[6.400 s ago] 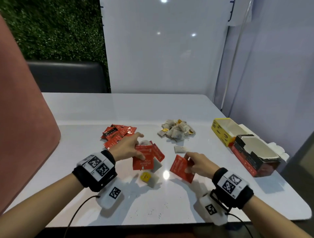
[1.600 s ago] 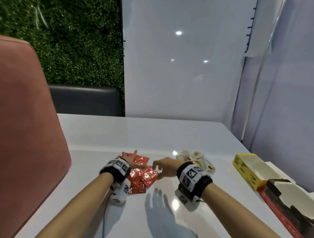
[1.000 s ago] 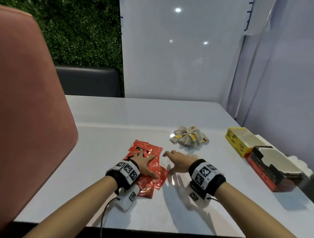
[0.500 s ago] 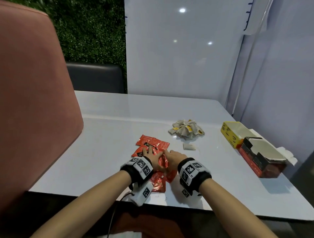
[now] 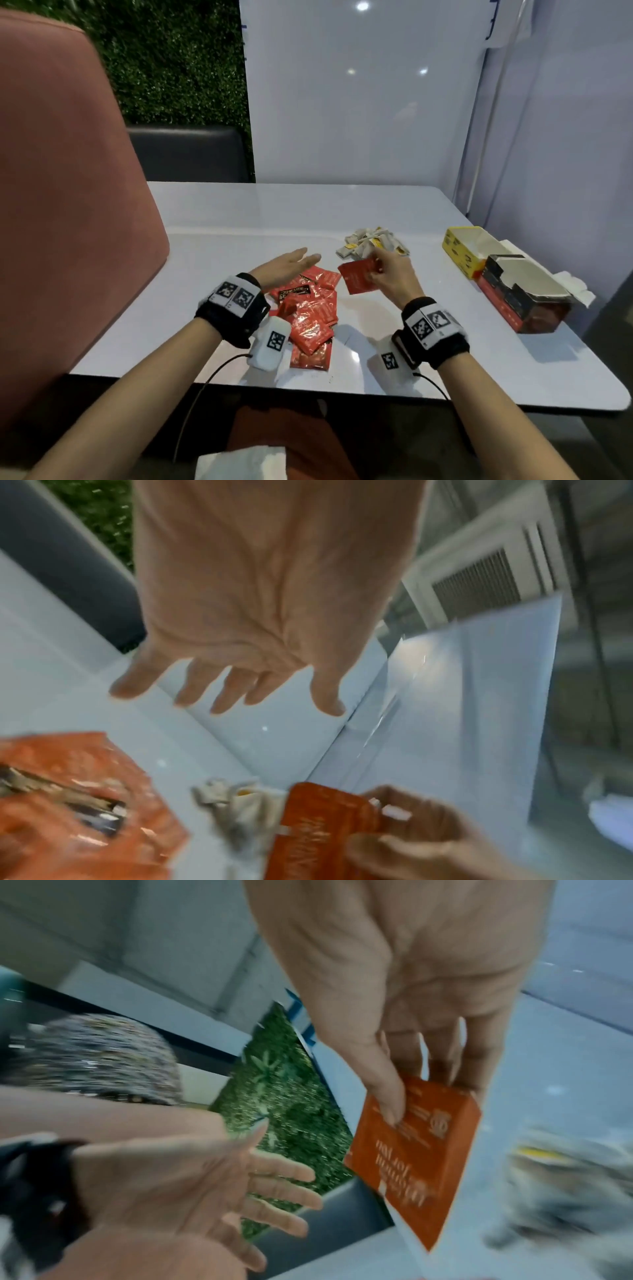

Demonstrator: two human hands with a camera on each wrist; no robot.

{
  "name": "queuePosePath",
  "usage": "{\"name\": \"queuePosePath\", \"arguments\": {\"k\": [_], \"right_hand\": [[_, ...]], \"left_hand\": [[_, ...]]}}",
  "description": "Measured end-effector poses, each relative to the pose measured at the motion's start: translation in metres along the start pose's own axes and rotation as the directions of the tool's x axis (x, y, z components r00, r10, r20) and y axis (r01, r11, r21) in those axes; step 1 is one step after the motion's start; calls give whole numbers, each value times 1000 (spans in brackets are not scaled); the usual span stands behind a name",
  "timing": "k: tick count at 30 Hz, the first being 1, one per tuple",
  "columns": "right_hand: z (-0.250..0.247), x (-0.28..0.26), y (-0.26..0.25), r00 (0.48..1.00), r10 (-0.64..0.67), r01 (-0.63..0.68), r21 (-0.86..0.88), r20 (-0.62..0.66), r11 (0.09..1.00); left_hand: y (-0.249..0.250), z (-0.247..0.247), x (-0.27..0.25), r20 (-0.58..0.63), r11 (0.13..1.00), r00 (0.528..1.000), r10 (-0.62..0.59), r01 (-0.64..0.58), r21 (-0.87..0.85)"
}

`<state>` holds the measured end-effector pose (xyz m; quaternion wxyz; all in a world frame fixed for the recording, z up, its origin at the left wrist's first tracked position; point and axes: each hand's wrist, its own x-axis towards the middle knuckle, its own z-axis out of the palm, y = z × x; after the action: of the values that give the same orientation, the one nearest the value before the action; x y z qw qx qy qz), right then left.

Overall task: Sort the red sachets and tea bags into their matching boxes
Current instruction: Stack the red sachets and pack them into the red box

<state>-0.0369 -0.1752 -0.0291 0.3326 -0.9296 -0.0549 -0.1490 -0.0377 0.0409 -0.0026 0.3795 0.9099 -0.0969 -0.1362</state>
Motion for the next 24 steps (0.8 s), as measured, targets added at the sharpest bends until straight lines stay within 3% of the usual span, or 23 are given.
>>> {"name": "queuePosePath", "arguments": {"k": [1,3,6,8,10,13,14,16,19,21,24], "right_hand": [[-1,-10,-10,997,-51,51,-8,-50,999],[4,-32,-33,983,-158,153,-61,-95,986],[21,-60,-66,905,-403,377,-182,-135,908],[32,-70,-83,893,-450,439,-202,-10,876],[39,-72,-86,885,-438,453,-73,160,889],[41,-69,-75,878,-448,418,186,169,889],[44,-68,-69,881,-440,414,166,174,895],[51,-68,-60,869,-379,396,13,319,918],[68,-74,-50,790,-171,376,-245,589,894],[74,-78,-43,767,-100,366,-305,633,879],[70,-89,-37,796,-138,376,-303,590,876]], "left_hand": [[3,-1,-8,38,976,999,-22,30,-215],[5,2,-24,170,784,983,-64,155,-602],[-4,13,-38,317,521,948,40,251,-816],[-10,19,-41,266,400,961,74,216,-891],[-19,21,-41,134,300,991,-2,129,-945],[-40,15,-41,19,267,996,-83,40,-963],[-47,13,-43,16,279,997,-74,36,-960],[-58,11,-49,46,295,998,-41,56,-954],[-65,16,-61,75,271,997,-11,75,-960],[-68,19,-66,80,238,997,11,75,-968],[-71,22,-74,93,247,996,13,87,-965]]}}
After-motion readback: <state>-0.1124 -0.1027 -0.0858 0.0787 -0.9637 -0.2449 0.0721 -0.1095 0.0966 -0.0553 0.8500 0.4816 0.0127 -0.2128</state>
